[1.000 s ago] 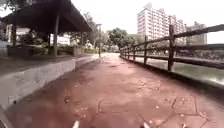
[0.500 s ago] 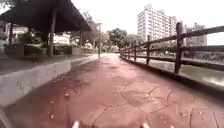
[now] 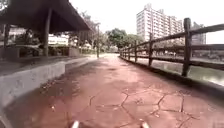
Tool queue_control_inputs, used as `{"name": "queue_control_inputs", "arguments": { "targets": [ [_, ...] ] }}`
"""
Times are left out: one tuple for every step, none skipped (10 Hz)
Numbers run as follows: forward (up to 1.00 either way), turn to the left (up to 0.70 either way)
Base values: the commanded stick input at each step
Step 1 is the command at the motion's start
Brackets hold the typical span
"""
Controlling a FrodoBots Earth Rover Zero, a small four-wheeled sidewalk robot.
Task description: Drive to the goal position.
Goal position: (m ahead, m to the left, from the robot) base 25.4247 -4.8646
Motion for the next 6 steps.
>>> {"name": "queue_control_inputs", "arguments": {
  "targets": [
    [0.7,0.0],
    [0.7,0.0],
    [0.7,0.0],
    [0.7,0.0],
    [0.7,0.0],
    [0.7,0.0]
  ]
}}
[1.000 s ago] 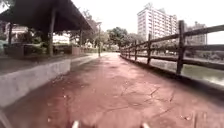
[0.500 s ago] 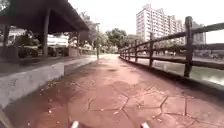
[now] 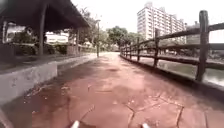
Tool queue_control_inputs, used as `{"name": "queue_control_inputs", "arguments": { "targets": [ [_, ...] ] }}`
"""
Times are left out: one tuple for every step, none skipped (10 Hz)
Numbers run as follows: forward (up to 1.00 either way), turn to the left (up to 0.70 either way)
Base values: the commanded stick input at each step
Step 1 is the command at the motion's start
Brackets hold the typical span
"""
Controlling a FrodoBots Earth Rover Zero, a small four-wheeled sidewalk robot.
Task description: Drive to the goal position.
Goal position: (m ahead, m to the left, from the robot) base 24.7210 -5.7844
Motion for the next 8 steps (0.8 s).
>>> {"name": "queue_control_inputs", "arguments": {
  "targets": [
    [0.7,0.0],
    [0.7,0.0],
    [0.7,0.0],
    [0.7,0.0],
    [0.7,0.0],
    [0.7,0.0],
    [0.7,0.0],
    [0.7,0.0]
  ]
}}
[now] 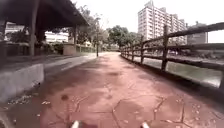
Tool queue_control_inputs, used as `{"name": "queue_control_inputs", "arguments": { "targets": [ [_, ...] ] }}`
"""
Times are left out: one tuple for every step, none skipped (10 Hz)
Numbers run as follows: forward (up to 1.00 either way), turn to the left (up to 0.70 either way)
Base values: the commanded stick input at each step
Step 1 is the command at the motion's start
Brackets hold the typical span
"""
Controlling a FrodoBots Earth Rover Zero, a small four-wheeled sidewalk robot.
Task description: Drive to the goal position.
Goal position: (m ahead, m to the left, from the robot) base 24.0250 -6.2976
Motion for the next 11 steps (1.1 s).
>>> {"name": "queue_control_inputs", "arguments": {
  "targets": [
    [0.7,0.0],
    [0.7,0.0],
    [0.7,0.0],
    [0.7,0.0],
    [0.7,0.0],
    [0.7,0.0],
    [0.7,0.0],
    [0.7,0.0],
    [0.7,0.0],
    [0.7,0.0],
    [0.7,0.0]
  ]
}}
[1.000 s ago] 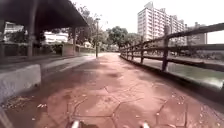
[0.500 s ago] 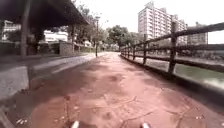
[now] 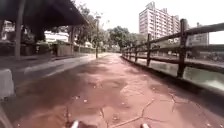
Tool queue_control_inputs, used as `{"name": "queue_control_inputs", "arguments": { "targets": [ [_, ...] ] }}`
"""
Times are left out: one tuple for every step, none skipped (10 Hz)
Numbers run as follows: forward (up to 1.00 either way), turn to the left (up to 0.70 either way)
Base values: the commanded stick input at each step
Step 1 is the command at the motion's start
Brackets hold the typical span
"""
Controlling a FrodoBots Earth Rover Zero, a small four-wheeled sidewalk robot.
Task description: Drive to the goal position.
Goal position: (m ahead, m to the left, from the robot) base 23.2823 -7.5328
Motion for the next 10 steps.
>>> {"name": "queue_control_inputs", "arguments": {
  "targets": [
    [0.7,0.0],
    [0.7,0.0],
    [0.7,0.0],
    [0.7,0.0],
    [0.7,0.0],
    [0.7,0.0],
    [0.7,0.0],
    [0.7,0.0],
    [0.7,0.0],
    [0.7,0.0]
  ]
}}
